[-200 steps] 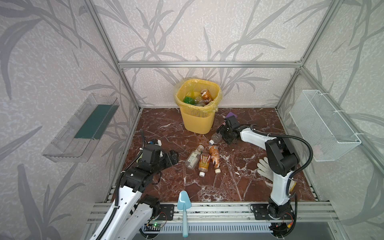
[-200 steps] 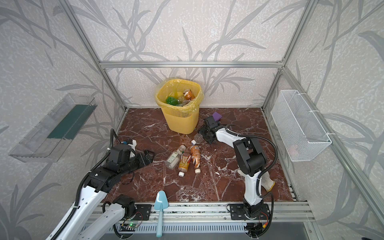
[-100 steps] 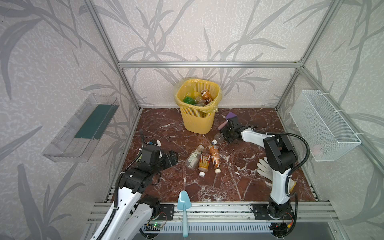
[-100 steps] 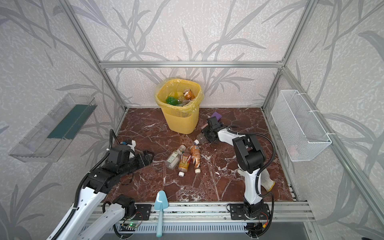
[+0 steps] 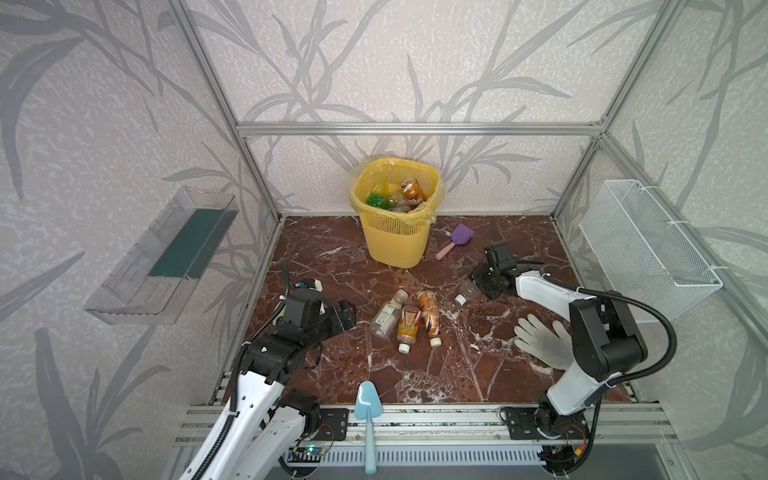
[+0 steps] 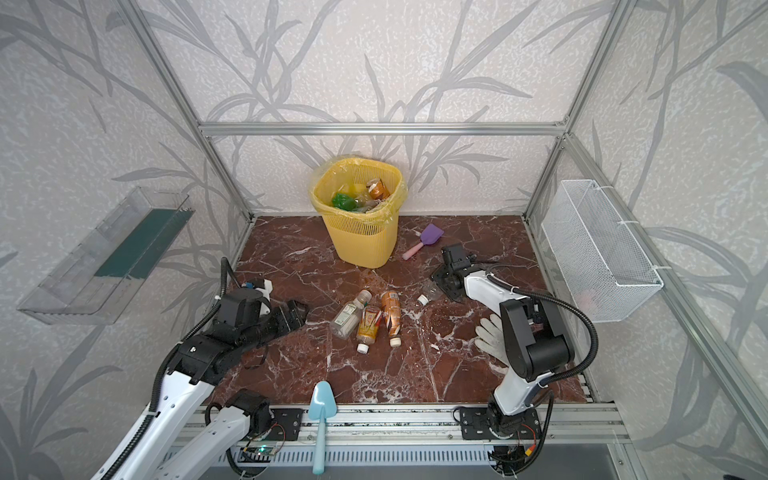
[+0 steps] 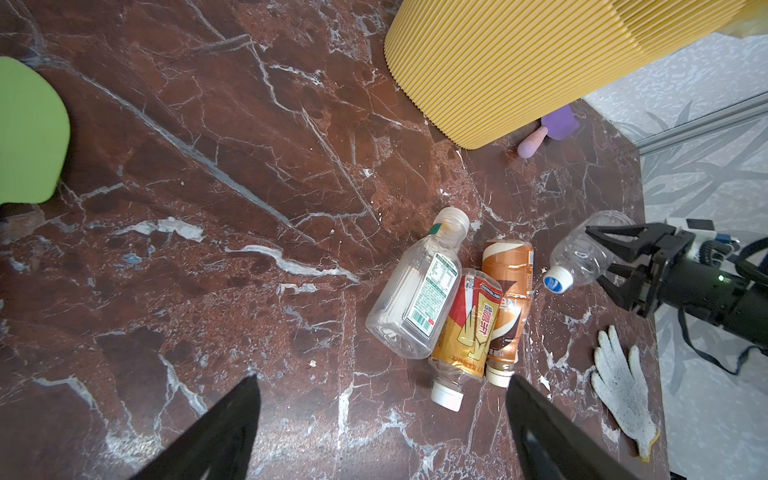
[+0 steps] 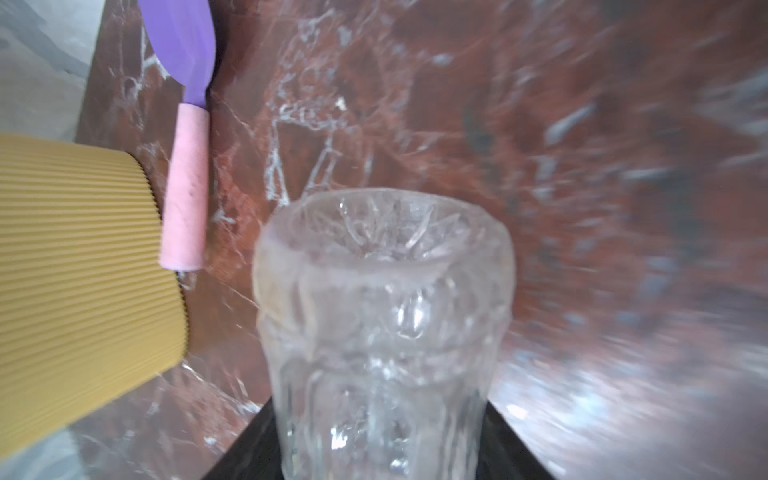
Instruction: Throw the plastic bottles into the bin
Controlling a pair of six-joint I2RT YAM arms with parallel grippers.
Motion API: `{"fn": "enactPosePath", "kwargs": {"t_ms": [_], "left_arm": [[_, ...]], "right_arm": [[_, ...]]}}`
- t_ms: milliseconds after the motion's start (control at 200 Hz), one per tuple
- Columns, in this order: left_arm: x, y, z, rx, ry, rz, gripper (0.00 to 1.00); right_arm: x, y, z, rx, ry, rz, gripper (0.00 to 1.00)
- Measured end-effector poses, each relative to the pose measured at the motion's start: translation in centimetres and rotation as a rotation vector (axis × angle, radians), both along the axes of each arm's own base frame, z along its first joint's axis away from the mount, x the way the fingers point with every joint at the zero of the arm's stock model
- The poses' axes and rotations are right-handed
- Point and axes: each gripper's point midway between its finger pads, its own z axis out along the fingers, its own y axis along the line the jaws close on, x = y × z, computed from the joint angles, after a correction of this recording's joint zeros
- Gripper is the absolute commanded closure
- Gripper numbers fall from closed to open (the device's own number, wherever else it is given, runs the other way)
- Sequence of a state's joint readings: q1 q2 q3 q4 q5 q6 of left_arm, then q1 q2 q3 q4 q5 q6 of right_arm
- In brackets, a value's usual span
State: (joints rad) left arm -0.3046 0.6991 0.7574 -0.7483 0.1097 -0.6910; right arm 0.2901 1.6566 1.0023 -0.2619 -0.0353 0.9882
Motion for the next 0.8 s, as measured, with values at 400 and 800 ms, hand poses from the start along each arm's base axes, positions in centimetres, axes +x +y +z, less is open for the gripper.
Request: {"fn": "enactPosePath", "kwargs": {"t_ms": [400, 800], "left_arm": [[0.9, -0.3, -0.2, 0.006, 0.0, -0.007, 0.08], [1.0, -0.3, -0.3, 0.008, -0.001, -0.006, 0.08]], "right_arm": [[-13.6, 3.3, -2.2, -0.186, 0.264, 0.52, 0.38], [-19.0, 2.9, -2.7, -0.25, 0.339, 0.642, 0.35]]}}
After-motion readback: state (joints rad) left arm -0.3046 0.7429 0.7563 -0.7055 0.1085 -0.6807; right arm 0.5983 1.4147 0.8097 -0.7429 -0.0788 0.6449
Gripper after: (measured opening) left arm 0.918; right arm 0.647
